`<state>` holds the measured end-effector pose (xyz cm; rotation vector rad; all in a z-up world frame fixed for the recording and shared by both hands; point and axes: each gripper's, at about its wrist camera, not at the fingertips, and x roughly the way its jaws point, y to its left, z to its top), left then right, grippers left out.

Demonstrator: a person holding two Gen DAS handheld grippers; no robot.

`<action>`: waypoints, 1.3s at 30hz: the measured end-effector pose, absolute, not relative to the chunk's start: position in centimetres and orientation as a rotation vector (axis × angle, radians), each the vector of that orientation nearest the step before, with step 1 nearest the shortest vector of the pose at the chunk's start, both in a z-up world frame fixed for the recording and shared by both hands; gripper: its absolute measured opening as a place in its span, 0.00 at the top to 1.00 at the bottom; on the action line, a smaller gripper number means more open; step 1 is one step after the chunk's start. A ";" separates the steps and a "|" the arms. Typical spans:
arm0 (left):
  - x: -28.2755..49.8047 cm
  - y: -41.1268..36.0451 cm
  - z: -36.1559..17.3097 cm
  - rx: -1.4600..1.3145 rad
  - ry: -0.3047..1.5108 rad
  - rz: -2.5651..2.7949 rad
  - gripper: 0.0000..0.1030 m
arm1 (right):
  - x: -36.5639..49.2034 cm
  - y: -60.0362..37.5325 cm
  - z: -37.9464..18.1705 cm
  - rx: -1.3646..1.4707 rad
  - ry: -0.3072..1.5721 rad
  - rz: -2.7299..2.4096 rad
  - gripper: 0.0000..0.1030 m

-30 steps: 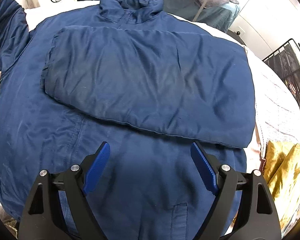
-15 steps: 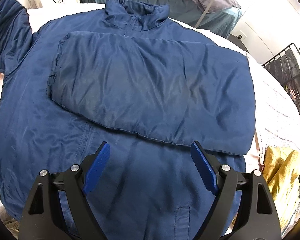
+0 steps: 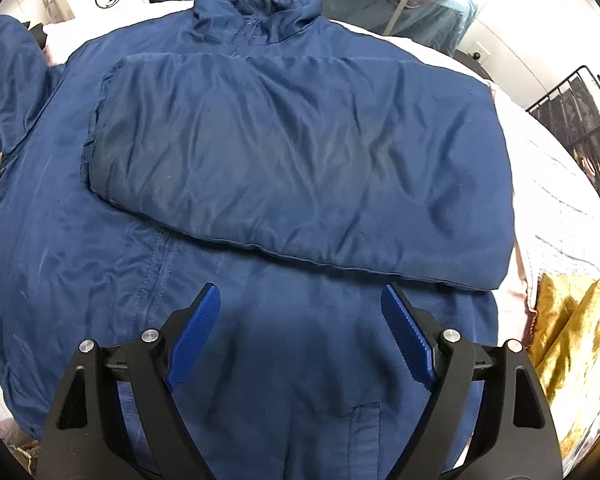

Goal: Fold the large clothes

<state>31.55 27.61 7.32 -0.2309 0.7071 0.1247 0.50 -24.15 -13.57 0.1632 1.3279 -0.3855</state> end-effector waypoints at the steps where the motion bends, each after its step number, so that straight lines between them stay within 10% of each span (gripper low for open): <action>1: 31.4 28.3 7.3 -0.224 0.713 0.151 0.79 | 0.6 -23.9 -13.7 0.158 1.330 -0.376 0.20; 12: 29.0 27.9 8.8 -0.275 0.731 0.070 0.79 | 0.2 -24.6 -13.0 0.183 1.299 -0.377 0.20; 23: 21.1 3.6 9.8 -0.212 0.816 -0.575 0.79 | -1.8 -26.9 -12.5 0.255 1.268 -0.421 0.20; 36: 7.3 -22.3 -5.0 0.127 1.159 -0.906 0.79 | -7.8 -33.2 -13.0 0.443 1.267 -0.608 0.20; 39: 5.7 -23.7 -8.6 0.228 1.240 -0.948 0.60 | -8.4 -34.1 -13.5 0.495 1.271 -0.626 0.20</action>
